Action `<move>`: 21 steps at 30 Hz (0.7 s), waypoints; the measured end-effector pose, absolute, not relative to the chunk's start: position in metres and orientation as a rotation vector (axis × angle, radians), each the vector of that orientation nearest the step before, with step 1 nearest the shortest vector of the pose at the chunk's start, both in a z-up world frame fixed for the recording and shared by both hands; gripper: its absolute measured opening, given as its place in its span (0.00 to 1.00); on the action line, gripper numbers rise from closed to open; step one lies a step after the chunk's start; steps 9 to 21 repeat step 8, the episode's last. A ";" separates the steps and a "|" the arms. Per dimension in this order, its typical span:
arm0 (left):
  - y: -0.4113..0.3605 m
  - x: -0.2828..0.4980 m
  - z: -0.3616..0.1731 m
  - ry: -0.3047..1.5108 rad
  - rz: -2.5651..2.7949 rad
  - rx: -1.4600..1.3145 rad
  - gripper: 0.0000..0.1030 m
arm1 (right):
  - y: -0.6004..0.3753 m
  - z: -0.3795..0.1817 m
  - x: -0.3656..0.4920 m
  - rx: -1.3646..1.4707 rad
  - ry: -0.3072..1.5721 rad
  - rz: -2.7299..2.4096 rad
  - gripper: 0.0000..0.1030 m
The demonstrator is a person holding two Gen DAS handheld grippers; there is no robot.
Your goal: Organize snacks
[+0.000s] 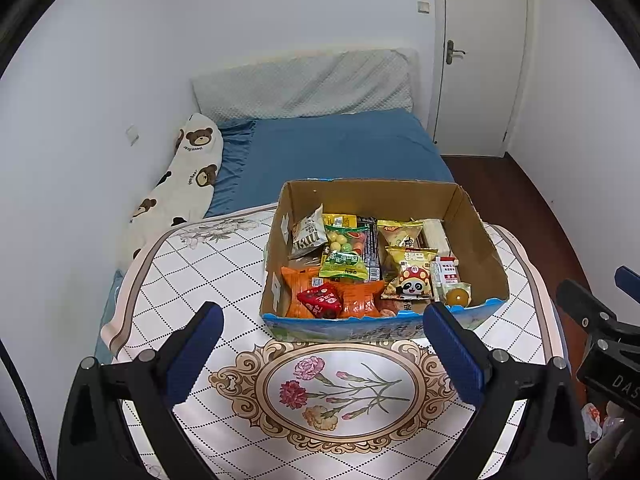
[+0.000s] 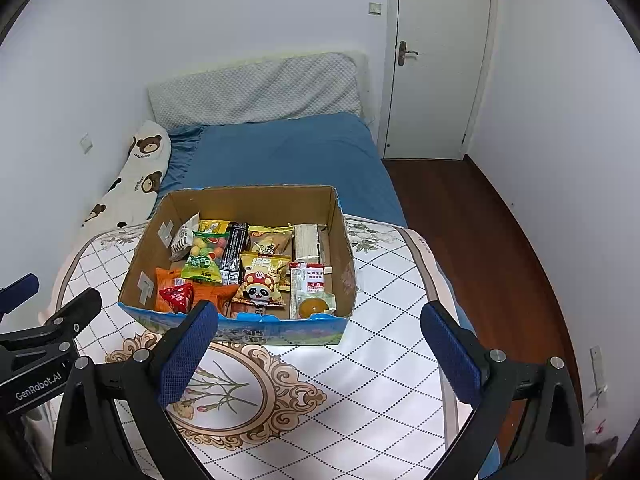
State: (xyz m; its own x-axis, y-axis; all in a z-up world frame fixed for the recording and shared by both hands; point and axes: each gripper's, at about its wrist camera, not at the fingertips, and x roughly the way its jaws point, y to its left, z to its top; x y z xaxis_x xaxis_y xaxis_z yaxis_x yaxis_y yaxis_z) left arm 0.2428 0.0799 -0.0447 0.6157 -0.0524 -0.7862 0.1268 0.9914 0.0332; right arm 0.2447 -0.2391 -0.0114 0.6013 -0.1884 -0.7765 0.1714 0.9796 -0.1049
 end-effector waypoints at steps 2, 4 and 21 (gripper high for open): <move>0.079 0.242 -0.045 0.900 -0.103 0.089 0.99 | -0.239 -0.011 0.244 -0.022 0.903 -0.209 1.00; 0.079 0.242 -0.045 0.900 -0.103 0.088 0.99 | -0.238 -0.011 0.245 -0.021 0.902 -0.209 1.00; 0.081 0.240 -0.043 0.884 -0.100 0.084 0.99 | -0.238 -0.011 0.245 -0.022 0.903 -0.207 1.00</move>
